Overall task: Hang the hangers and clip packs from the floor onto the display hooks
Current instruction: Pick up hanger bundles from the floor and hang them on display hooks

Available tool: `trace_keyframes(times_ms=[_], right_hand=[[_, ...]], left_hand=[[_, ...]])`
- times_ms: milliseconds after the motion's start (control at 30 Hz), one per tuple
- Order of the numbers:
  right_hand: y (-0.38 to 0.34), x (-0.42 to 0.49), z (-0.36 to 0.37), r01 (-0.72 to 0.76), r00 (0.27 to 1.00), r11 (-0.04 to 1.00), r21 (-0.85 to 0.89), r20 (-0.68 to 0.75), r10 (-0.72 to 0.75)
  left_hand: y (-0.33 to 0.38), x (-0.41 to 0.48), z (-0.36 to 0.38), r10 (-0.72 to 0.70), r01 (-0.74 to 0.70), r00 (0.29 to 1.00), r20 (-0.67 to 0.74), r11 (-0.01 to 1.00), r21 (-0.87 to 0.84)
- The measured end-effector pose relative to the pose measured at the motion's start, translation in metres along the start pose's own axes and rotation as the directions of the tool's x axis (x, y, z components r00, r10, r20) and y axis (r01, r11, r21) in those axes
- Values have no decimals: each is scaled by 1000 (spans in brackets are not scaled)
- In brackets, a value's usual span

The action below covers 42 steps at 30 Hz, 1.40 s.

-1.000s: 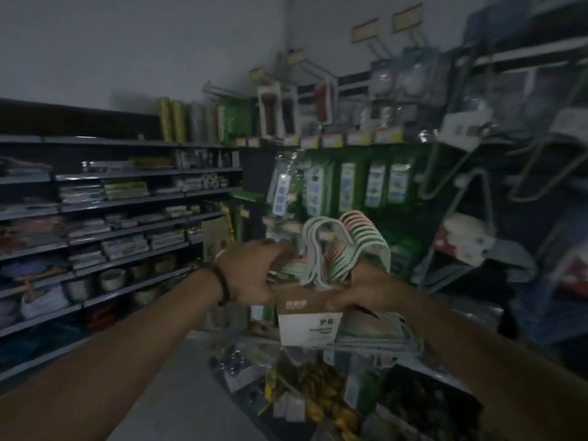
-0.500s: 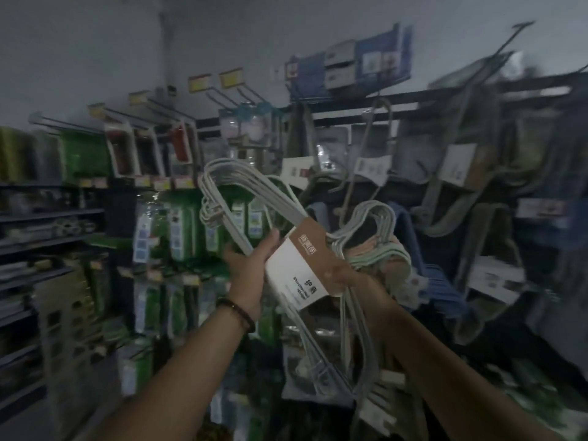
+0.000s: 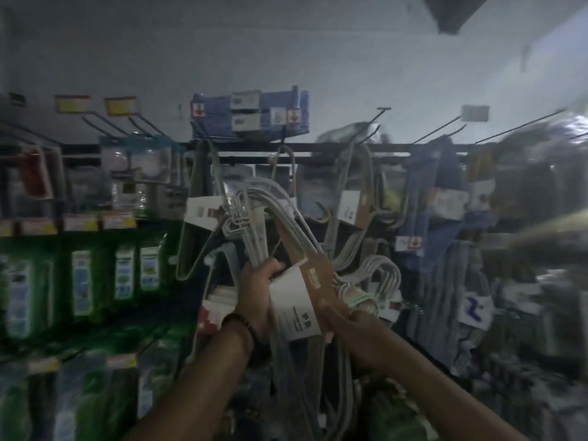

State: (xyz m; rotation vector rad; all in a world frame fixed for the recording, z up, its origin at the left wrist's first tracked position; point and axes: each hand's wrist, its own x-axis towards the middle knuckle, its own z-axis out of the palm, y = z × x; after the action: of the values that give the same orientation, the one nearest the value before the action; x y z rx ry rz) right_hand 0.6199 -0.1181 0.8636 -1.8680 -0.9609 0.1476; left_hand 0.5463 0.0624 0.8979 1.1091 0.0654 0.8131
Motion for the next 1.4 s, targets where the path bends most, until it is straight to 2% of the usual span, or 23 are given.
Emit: trace_keyframes(times_ms=[33,67,100,133,200,233,333,467,567,633,700,767,833,900,967,1033,1100,1200,1267,1300,1400], right_hand=[[-5,-2,-11,1,997,956,-294,-67,-22],[-13,-3,-21,-19,987,814,-581,-141,-77],[-23,-4,-30,-80,962,646,-759,-229,-151],[-32,-2,-38,-174,913,577,-798,-351,-209],[-48,6,-55,-247,790,612,-751,-522,-322],[-53,13,-64,-204,772,635,-745,-522,-364],[-59,38,-88,-28,828,781,-623,-452,-331],[-47,66,-103,126,778,828,-547,-464,-425],[-28,85,-117,136,790,856,-499,-467,-397],[-17,96,-131,144,804,852,-504,-442,-397],[-10,105,-146,157,819,838,-523,-405,-407],[-5,116,-167,173,823,823,-541,-380,-423],[-1,129,-195,174,815,822,-542,-390,-430],[4,146,-223,164,802,836,-523,-423,-422],[7,167,-247,134,802,848,-513,-447,-397],[9,192,-263,98,824,837,-538,-428,-371],[8,216,-274,85,854,796,-599,-368,-368],[-4,237,-279,81,898,645,-760,-225,-378],[-14,249,-281,124,898,502,-856,-118,-424],[-18,255,-282,127,896,485,-865,-110,-430],[-34,263,-277,69,897,549,-833,-188,-399]], left_hand=[[-1,4,6,35,-35,999,13,998,52],[-1,8,12,71,-73,997,20,991,115],[-2,12,18,98,-101,995,25,981,166],[-4,17,24,117,-125,992,52,973,194],[-12,26,35,132,-151,986,103,966,211],[-15,27,40,134,-156,984,116,966,207],[-24,31,55,144,-186,965,217,964,188],[-33,36,78,140,-232,935,325,937,263],[-40,45,88,115,-262,904,411,910,322],[-40,55,92,96,-298,902,421,843,447],[-40,74,92,52,-232,954,297,757,611],[-36,96,93,10,-194,967,254,673,714],[-33,113,97,69,-232,969,238,586,777],[-28,128,100,153,-274,962,227,544,793],[-22,145,103,213,-356,934,287,483,800],[-10,157,110,274,-440,895,351,411,799],[4,163,120,363,-510,839,405,265,818],[21,169,134,461,-582,741,488,80,809],[34,172,147,422,-600,728,541,9,800],[40,175,154,373,-613,731,571,-10,790],[54,185,166,251,-652,728,638,-31,757]])
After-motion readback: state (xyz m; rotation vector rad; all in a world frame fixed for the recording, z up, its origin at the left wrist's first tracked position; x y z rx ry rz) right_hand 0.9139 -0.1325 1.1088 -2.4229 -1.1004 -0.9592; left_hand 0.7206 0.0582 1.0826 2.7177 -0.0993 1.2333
